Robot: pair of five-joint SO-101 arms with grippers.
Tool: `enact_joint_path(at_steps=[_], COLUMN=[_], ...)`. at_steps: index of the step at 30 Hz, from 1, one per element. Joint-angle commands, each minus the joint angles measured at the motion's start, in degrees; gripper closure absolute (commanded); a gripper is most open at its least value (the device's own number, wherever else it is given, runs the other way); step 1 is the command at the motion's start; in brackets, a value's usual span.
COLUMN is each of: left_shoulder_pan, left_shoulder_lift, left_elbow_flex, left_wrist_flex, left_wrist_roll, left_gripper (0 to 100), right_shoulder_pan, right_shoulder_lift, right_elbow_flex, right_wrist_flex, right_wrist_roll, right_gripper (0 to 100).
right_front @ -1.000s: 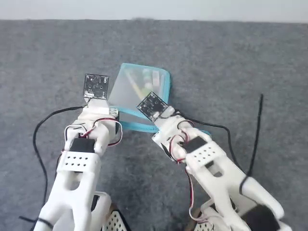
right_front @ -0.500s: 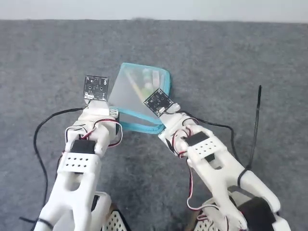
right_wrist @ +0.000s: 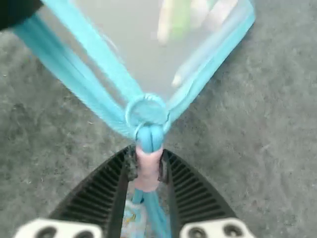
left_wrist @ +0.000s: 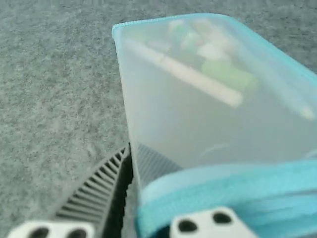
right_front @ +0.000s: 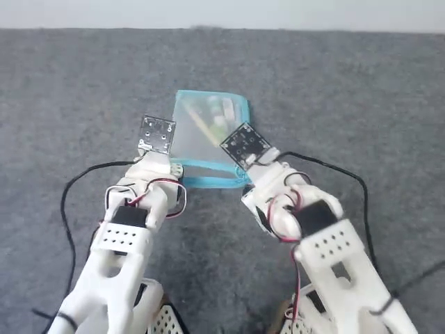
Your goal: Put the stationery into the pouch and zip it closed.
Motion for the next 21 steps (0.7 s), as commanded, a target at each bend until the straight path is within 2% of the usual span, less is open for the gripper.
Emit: enact_joint_path(at_steps=[1,5,9,15,17,21], left_shoulder_pan=[2.5,5.5,5.5,5.5,5.2,2.5], left_shoulder_lift=[0.3,0.4,0.4,0.4,0.4,0.3], left_elbow_flex=[-0.2,-0.3,-0.5,-0.7,-0.7,-0.7], left_wrist_flex=[-1.1,-0.9,-0.9,-1.1,-1.1,-1.1], left_wrist_roll=[0.4,2.1,3.3,4.1,4.4,4.4], left_gripper=[99,99,99,99,99,99], right_shoulder_pan=[-2.9,-8.3,-14.0,-22.1,-20.9,-7.7], right_shoulder_lift=[-5.0,-5.0,-5.1,-5.1,-5.1,-5.0], right_elbow_flex=[-4.4,-9.1,-14.7,-13.8,-13.8,-10.5], right_wrist_flex=[1.5,5.5,10.9,12.3,13.9,13.8], right_wrist_roll=[1.1,1.1,1.3,4.3,4.4,1.4], right_gripper=[99.2,99.2,99.2,99.2,99.2,96.3])
